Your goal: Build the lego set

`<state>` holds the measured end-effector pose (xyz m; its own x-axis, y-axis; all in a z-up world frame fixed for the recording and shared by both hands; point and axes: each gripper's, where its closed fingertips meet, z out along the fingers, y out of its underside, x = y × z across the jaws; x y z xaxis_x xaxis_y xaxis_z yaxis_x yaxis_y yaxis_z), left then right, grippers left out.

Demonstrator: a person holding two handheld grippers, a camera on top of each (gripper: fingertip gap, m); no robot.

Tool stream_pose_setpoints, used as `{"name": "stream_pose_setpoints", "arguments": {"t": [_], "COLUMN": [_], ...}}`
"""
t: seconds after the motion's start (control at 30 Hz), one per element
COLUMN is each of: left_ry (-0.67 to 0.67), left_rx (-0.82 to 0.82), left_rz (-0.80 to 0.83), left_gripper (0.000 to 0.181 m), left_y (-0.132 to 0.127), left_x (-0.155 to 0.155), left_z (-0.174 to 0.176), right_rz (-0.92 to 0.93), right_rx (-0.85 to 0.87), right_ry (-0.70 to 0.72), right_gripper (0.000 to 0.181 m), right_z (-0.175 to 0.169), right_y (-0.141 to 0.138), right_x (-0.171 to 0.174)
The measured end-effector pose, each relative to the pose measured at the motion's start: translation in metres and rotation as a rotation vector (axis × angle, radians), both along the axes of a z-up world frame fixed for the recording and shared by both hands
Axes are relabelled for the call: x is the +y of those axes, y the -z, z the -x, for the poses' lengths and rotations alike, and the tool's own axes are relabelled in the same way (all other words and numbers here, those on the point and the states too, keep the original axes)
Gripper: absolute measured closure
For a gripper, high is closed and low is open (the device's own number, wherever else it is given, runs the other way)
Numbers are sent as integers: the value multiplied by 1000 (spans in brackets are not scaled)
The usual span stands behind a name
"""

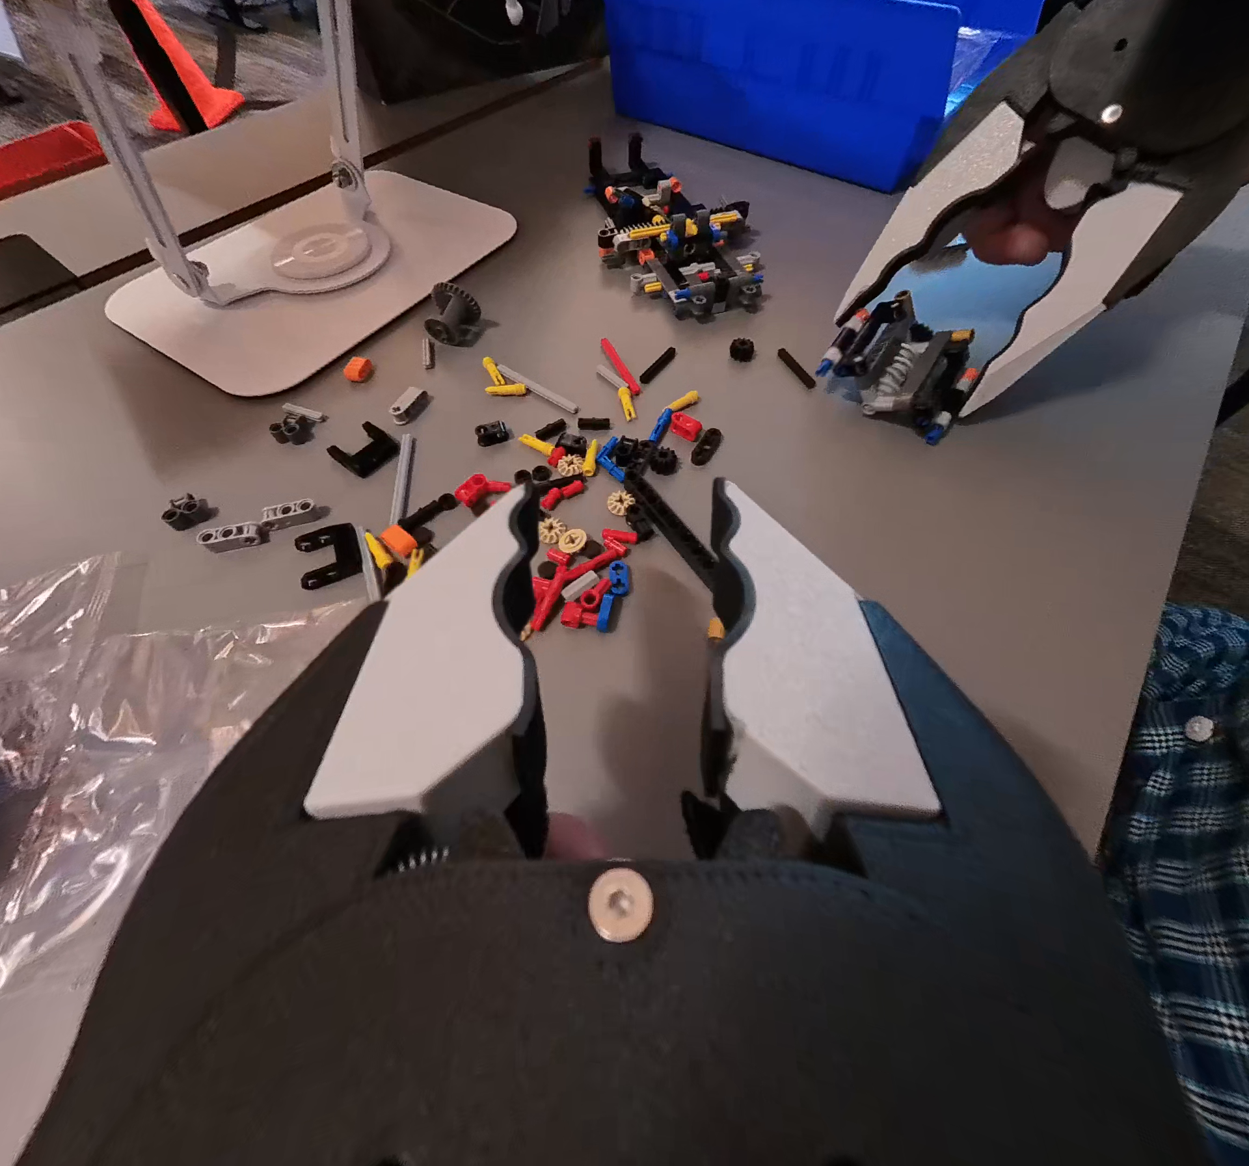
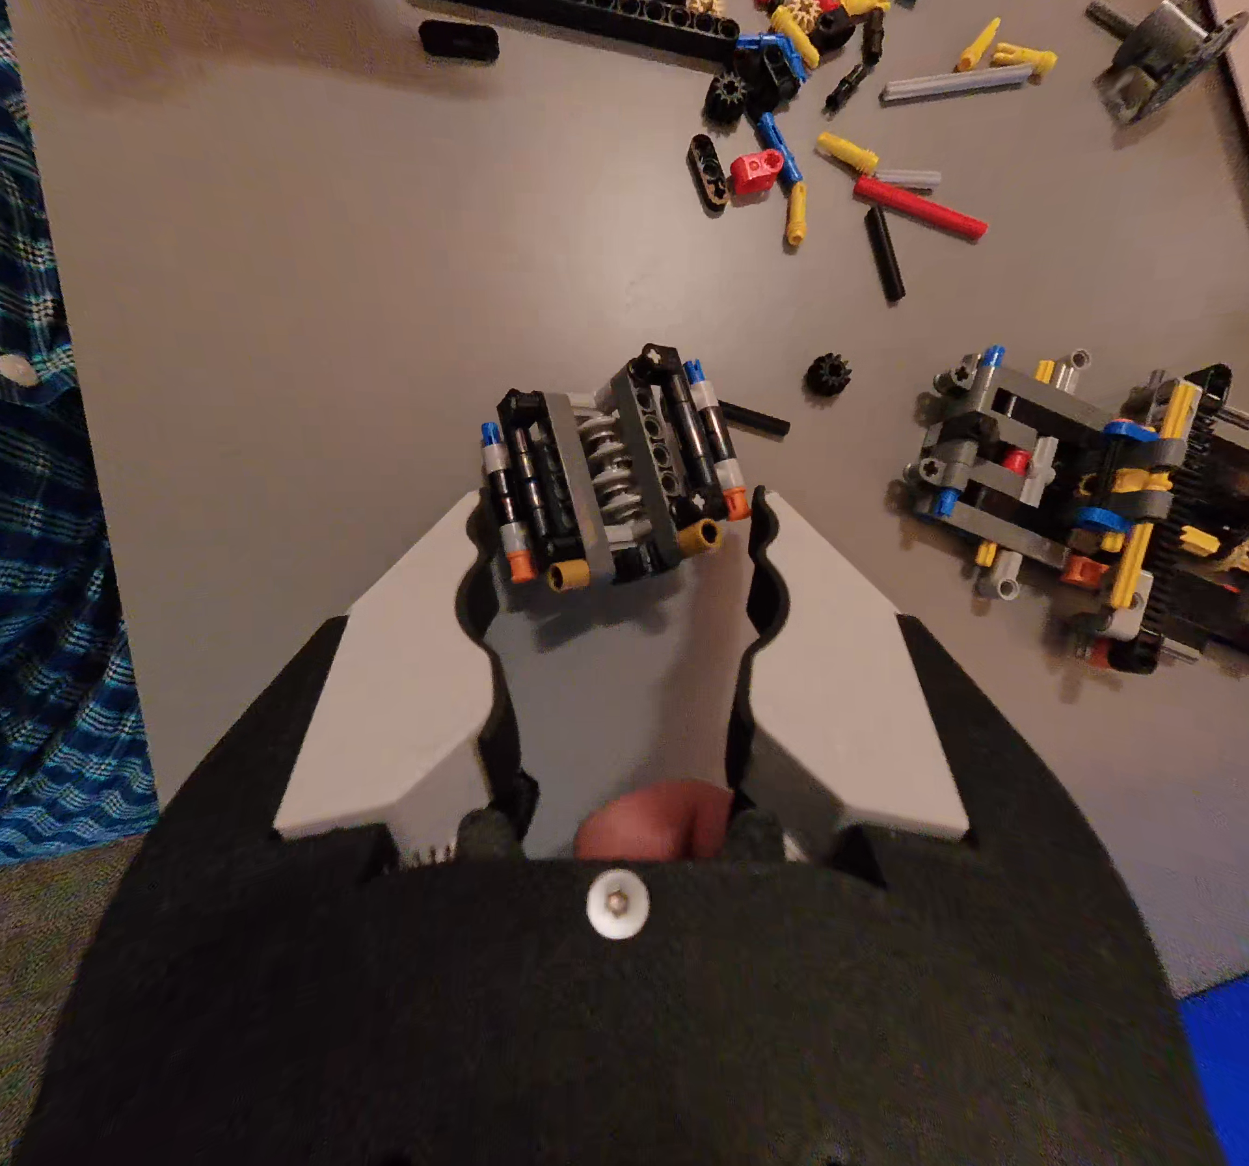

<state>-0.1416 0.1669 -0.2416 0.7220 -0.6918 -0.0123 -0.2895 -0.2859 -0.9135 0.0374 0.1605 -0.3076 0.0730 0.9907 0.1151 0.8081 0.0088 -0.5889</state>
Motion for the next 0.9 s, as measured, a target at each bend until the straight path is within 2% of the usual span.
{"name": "stream_pose_setpoints", "arguments": {"t": [0.23,0.37,0.53,0.9], "left_ry": [-2,-11,-25,-28], "left_rx": [-11,-15,-12,-17], "left_rz": [19,35,49,79], "left_gripper": [133,133,132,132], "left_y": [5,9,14,22], "left_x": [-5,-8,-11,-15], "left_z": [1,7,15,21], "right_rz": [25,30,54,77], "right_rx": [58,38,-14,-19], "right_ry": [-37,-81,-116,-219], "right_gripper": [109,119,118,116], "right_z": [21,32,36,58], "right_y": [-16,-15,-2,-1], "right_x": [-4,-7,-12,-22]}}
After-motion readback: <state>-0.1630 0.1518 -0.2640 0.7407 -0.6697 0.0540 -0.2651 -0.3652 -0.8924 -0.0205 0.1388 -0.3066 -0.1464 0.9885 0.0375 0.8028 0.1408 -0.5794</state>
